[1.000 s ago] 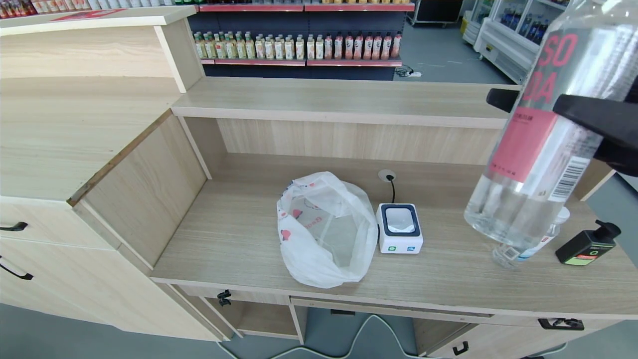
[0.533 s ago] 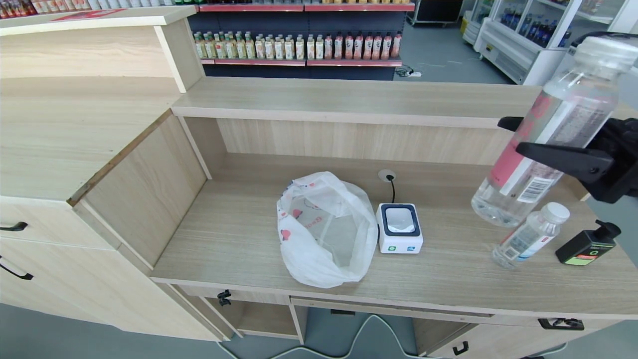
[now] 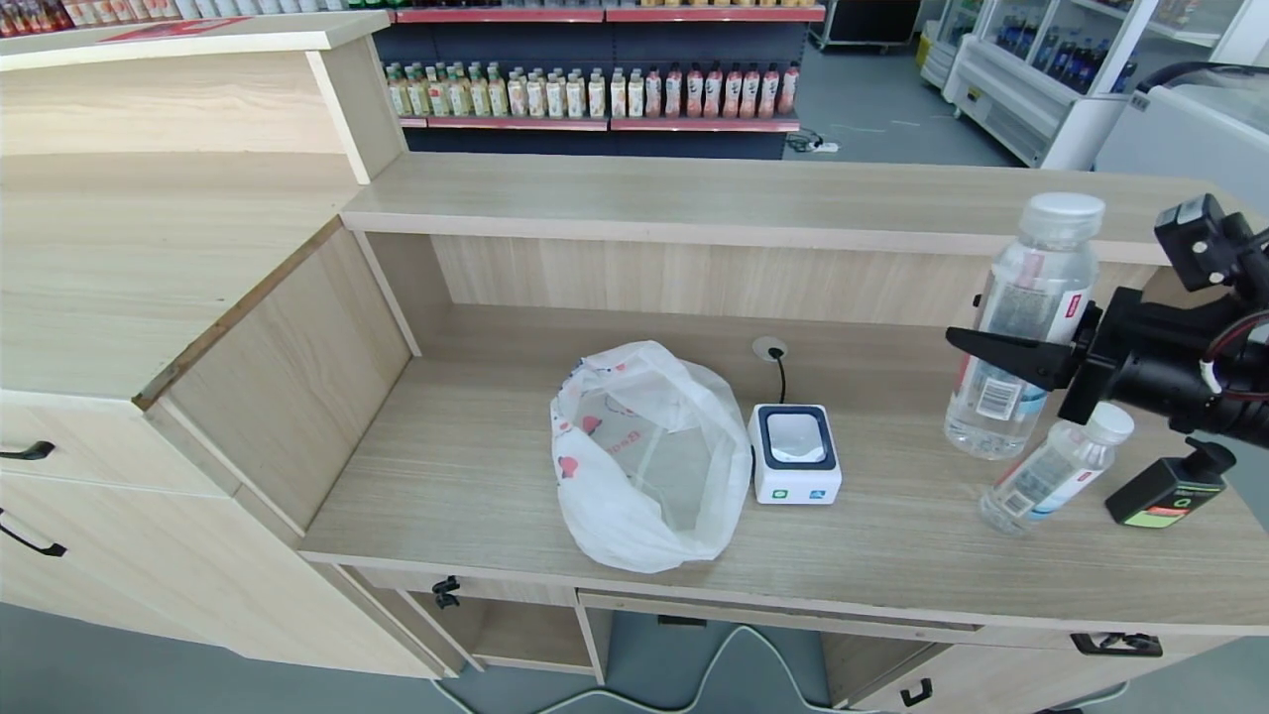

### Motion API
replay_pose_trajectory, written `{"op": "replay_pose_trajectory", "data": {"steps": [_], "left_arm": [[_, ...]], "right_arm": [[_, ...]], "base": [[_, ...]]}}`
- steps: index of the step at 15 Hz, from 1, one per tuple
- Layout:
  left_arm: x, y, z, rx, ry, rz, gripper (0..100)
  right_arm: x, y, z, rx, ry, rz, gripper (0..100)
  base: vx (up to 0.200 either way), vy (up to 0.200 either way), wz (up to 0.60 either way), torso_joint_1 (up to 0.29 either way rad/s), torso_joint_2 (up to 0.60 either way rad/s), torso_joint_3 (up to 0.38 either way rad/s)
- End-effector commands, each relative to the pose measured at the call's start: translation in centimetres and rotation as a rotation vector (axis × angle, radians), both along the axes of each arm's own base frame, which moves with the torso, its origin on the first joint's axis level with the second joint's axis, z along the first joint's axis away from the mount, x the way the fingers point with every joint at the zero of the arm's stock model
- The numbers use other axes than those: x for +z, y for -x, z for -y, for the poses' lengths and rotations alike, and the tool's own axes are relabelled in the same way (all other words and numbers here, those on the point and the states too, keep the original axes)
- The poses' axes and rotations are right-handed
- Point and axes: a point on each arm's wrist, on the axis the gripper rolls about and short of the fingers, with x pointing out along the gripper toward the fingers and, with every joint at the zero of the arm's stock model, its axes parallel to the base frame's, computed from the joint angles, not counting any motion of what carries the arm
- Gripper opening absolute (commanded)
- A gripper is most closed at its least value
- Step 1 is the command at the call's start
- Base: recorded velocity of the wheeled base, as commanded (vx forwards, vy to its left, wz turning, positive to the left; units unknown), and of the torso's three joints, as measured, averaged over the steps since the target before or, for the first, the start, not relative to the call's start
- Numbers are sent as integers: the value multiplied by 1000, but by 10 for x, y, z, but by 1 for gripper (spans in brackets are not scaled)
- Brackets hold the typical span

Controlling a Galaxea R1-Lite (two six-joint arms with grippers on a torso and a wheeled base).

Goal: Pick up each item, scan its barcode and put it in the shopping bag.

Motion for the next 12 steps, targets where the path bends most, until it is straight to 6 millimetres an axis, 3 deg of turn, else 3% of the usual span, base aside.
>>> {"op": "replay_pose_trajectory", "data": {"steps": [1,7,9,12], "left_arm": [[0,0,0,1,1,1,100],[0,0,0,2,-1,1,100],[0,0,0,1,-1,1,100],[0,0,0,1,1,1,100]], "right_arm": [[2,4,-4,-32,0,11,0],[6,-3,8,-108,-3,25,0],[3,-7,7,-226,-5,5,0],[-2,-18,-17,-355,-40,-30,0]], "base": [[0,0,0,0,0,0],[0,0,0,0,0,0],[0,0,0,0,0,0],[0,0,0,0,0,0]]}}
